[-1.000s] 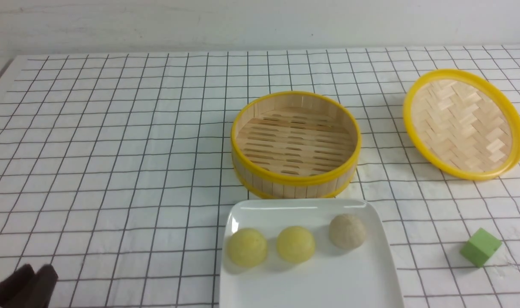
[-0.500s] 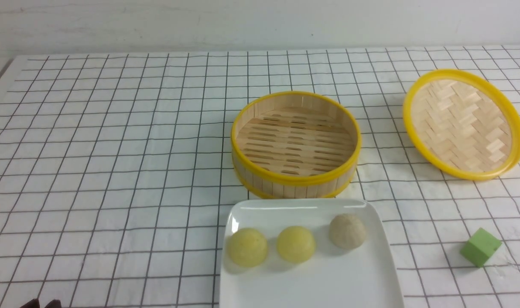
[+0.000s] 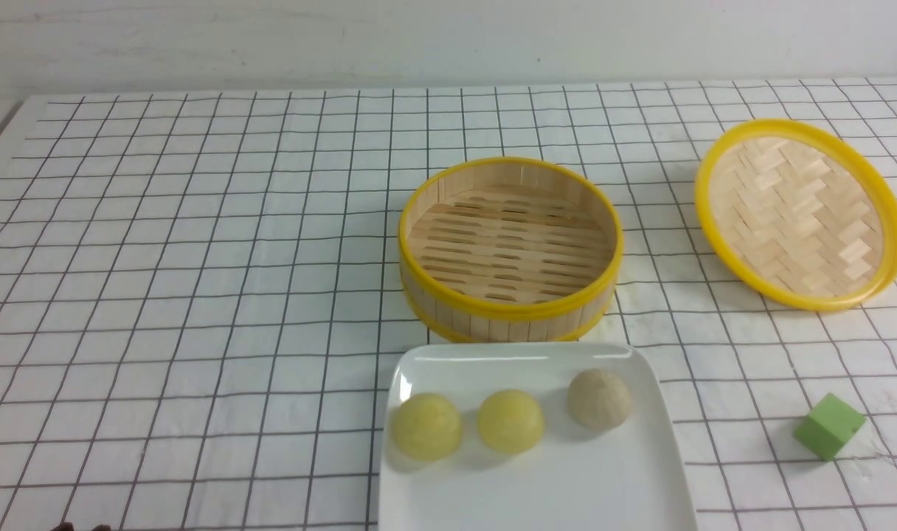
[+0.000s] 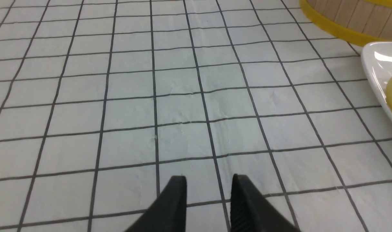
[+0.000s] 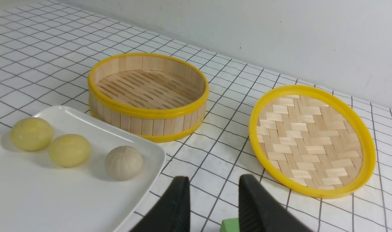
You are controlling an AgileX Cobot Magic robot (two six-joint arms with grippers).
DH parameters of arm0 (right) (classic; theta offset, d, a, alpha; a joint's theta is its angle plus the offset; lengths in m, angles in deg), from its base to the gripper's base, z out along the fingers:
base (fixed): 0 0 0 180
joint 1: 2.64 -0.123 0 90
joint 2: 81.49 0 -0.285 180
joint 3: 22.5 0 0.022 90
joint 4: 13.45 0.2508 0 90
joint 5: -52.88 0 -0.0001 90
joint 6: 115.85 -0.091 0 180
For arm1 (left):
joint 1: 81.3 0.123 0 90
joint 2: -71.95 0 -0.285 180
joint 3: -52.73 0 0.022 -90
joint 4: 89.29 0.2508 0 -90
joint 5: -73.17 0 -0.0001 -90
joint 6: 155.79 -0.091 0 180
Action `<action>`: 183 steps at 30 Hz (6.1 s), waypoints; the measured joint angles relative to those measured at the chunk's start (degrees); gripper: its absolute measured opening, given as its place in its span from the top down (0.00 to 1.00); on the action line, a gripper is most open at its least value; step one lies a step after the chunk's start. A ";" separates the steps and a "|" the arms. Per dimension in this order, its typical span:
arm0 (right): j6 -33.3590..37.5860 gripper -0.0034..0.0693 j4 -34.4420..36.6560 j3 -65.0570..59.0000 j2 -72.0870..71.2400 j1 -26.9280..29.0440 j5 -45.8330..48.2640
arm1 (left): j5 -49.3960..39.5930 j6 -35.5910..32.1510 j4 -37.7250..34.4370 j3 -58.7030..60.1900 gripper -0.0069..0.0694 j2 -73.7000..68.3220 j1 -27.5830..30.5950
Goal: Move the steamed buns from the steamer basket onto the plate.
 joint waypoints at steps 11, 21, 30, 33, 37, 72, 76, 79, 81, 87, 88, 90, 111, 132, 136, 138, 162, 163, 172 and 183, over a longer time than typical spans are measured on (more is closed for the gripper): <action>0.00 0.62 -0.05 0.00 0.00 0.00 0.00 | -1.87 0.00 -2.54 0.00 0.60 3.52 9.23; 0.00 0.62 -0.05 0.00 0.00 0.00 0.00 | -3.83 0.00 -3.29 -0.27 0.60 7.56 12.68; 0.00 0.62 -0.05 0.00 0.00 0.00 0.00 | -4.20 0.00 -3.31 -0.38 0.60 7.56 12.68; 0.00 0.62 -0.05 0.00 0.00 0.00 0.00 | -4.20 -0.05 -3.31 -0.38 0.60 7.56 12.68; 0.00 0.62 -0.05 0.00 0.00 0.00 0.00 | -4.20 -0.14 -3.31 -0.38 0.60 7.56 12.68; -0.17 0.62 -0.43 0.00 0.00 0.00 0.00 | -4.20 -0.17 -3.20 -0.38 0.59 7.56 12.68; -4.63 0.62 0.18 -2.17 0.00 0.00 -1.67 | -4.20 -0.17 -3.20 -0.38 0.59 7.56 12.68; -6.59 0.62 -0.17 -7.81 0.00 0.00 -5.99 | -4.20 -0.17 -3.20 -0.38 0.59 7.56 12.68; -7.33 0.62 -0.72 -14.43 0.00 0.00 -12.93 | -4.20 -0.17 -3.20 -0.38 0.59 7.56 12.68; -9.01 0.62 -0.24 -24.98 0.00 0.73 -23.36 | -4.25 -0.17 -3.20 -0.38 0.59 7.56 12.68; -9.01 0.62 -0.24 -25.03 0.00 0.88 -23.22 | -4.25 -0.17 -3.20 -0.38 0.59 7.56 12.68; -9.01 0.62 -0.59 -25.03 0.00 2.77 -21.33 | -4.25 -0.17 -3.20 -0.38 0.59 7.56 12.68; -13.43 0.62 -1.33 -24.87 0.10 27.58 -17.27 | -4.25 -0.17 -3.14 -0.38 0.59 7.56 12.68; -13.68 0.62 1.06 -24.85 0.10 32.05 -17.10 | -4.25 -0.17 -3.14 -0.38 0.59 7.56 12.68; -13.68 0.62 1.06 -24.85 0.10 32.05 -17.10 | -4.25 -0.17 -3.14 -0.38 0.59 7.56 12.68; -13.68 0.62 1.06 -24.85 0.10 32.05 -17.10 | -4.25 -0.17 -3.14 -0.38 0.59 7.56 12.68; -13.68 0.62 0.99 -24.80 0.10 32.05 -17.10 | -4.25 -0.17 -3.14 -0.38 0.59 7.56 12.68; -13.68 0.62 0.99 -24.80 0.10 32.05 -17.10 | -4.25 -0.17 -3.14 -0.38 0.59 7.56 12.68; -13.68 0.62 0.99 -24.80 0.10 32.05 -17.10 | -4.30 -0.17 -3.10 -0.45 0.59 7.56 12.68; -13.68 0.62 0.99 -24.80 0.10 32.05 -17.10 | -4.34 -0.17 -3.10 -0.45 0.59 7.56 12.68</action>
